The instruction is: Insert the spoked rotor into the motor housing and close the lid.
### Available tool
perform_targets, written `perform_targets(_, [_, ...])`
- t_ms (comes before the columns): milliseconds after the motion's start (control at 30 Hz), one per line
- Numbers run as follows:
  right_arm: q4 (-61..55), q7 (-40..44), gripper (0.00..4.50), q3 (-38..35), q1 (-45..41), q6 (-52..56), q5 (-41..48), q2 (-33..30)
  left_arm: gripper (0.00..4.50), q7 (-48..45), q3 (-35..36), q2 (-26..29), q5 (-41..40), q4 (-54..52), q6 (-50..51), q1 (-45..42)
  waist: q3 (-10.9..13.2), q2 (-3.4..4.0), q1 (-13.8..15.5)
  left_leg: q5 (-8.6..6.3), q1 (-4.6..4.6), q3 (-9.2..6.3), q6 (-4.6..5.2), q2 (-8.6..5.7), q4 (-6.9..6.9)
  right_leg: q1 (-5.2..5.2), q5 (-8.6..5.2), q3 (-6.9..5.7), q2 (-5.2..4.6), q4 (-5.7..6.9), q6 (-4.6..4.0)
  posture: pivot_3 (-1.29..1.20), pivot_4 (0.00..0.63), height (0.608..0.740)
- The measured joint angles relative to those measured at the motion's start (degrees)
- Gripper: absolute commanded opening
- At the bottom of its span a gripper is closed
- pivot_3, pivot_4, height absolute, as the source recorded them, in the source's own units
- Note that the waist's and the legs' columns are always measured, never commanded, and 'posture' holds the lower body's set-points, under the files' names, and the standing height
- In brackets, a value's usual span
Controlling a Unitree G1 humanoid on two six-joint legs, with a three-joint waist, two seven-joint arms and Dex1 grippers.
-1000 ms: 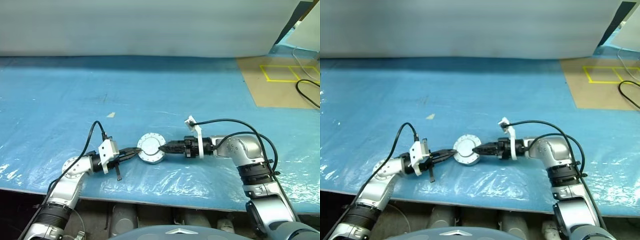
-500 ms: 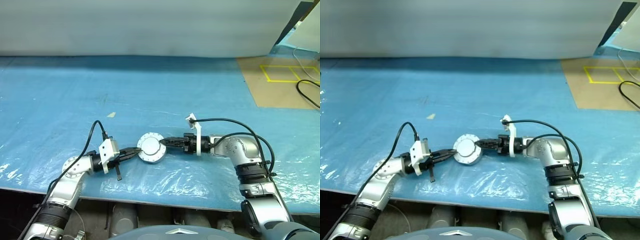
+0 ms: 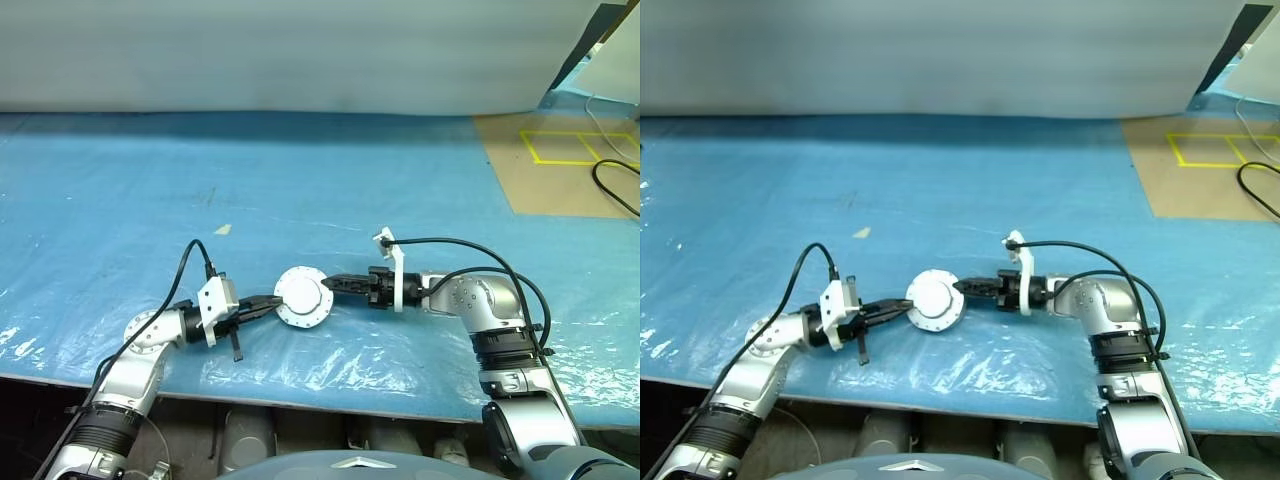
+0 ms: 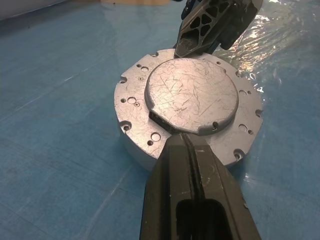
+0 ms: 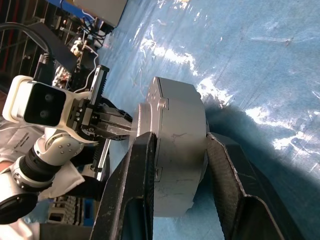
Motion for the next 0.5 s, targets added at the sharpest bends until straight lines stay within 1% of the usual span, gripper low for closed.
perform_targets(100, [0.22,-1.14,1.17,-0.25,-0.04,-0.39,-0.07,0.80,0.00,2.44,1.54,-0.07,-0.24,-2.32,2.95,0.69,0.01,-0.01,-0.27,0.00,-0.05,0.00,0.00,0.01,0.00,-0.07,0.00,0.00,0.01,0.02,0.00,0.00,0.150,0.740])
perform_targets(167, [0.69,-1.52,1.17,-0.46,-0.13,-0.61,0.05,1.67,0.00,5.75,3.51,-0.30,-2.44,-5.70,7.95,1.50,0.03,-0.03,-0.54,0.00,-0.23,0.00,-0.01,0.01,0.02,-0.24,0.00,0.00,0.01,0.04,-0.01,0.00,0.150,0.740])
perform_targets(233, [1.94,-2.32,1.17,-1.29,-0.45,-0.40,0.48,2.45,0.00,9.90,6.47,-1.50,-9.26,-13.22,13.66,1.42,0.04,-0.07,-0.47,0.01,-0.52,-0.03,-0.02,0.03,0.12,-0.40,0.01,-0.08,0.02,0.05,-0.02,0.00,0.150,0.740])
perform_targets(300, [3.08,-3.33,1.17,-2.19,-1.16,0.64,1.28,3.05,0.00,14.51,10.97,-0.89,-18.05,-23.65,20.66,1.01,0.04,-0.05,-0.46,0.01,-0.64,-0.03,-0.03,-0.02,0.19,-0.43,0.02,-0.12,0.02,0.05,-0.03,0.00,0.150,0.740])
perform_targets(333, [3.53,-3.69,1.17,-2.51,-1.24,1.03,1.63,3.31,0.00,15.92,12.73,-0.19,-20.68,-26.65,23.00,1.17,0.03,-0.02,-0.51,0.01,-0.63,-0.03,-0.03,-0.02,0.18,-0.43,0.02,-0.12,0.02,0.04,-0.03,0.00,0.150,0.740])
perform_targets(400, [4.37,-4.27,1.17,-3.25,-1.23,1.70,2.14,3.62,0.00,18.04,15.15,0.90,-24.37,-30.12,26.80,2.35,0.05,0.02,-0.56,0.01,-0.64,-0.03,-0.04,0.00,0.17,-0.43,0.02,-0.12,0.07,0.04,-0.03,0.00,0.150,0.740])
perform_targets(500, [4.79,-4.79,1.17,-3.81,-1.24,1.71,2.57,3.70,0.00,20.19,16.76,1.44,-26.55,-30.86,30.75,4.58,0.06,0.02,-0.50,0.01,-0.64,-0.02,-0.03,0.03,0.18,-0.43,0.01,-0.14,0.10,0.03,-0.02,0.00,0.150,0.740])
